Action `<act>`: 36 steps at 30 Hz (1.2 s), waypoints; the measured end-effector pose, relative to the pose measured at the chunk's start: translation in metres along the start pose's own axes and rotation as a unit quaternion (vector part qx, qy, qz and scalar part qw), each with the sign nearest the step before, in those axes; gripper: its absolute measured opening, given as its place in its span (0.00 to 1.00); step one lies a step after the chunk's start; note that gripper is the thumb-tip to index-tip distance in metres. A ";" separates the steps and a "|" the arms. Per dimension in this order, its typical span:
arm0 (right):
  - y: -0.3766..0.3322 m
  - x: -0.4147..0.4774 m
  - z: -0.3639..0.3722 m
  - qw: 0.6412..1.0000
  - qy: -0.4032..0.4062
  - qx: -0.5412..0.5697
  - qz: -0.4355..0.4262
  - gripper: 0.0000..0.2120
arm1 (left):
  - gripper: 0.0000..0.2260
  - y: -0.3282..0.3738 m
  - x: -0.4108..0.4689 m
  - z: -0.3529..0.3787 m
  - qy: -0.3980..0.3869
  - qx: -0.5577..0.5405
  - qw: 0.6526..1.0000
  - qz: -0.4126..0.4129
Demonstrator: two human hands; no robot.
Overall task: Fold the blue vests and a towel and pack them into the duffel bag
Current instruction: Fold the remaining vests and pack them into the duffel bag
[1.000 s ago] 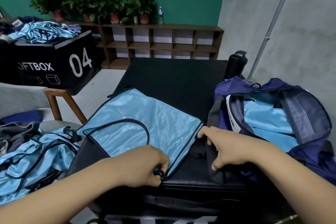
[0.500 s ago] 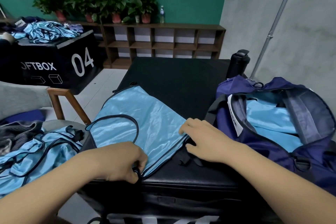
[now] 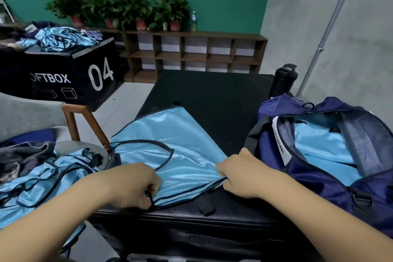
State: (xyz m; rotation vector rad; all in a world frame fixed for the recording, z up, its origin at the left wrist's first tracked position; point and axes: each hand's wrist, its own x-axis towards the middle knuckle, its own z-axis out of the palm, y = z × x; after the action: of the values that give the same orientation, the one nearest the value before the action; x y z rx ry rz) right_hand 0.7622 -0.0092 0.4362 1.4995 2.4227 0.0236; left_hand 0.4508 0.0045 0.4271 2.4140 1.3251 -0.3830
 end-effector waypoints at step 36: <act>0.043 0.037 -0.043 0.833 0.094 0.539 0.079 0.08 | 0.06 -0.079 -0.005 -0.050 0.131 -0.361 0.918 -0.099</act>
State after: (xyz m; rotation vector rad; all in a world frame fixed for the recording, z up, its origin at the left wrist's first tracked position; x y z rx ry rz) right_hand 0.7733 0.0489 0.4757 2.1576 2.5293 -1.4427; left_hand 0.3841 0.0611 0.4595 1.7482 1.4873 0.3511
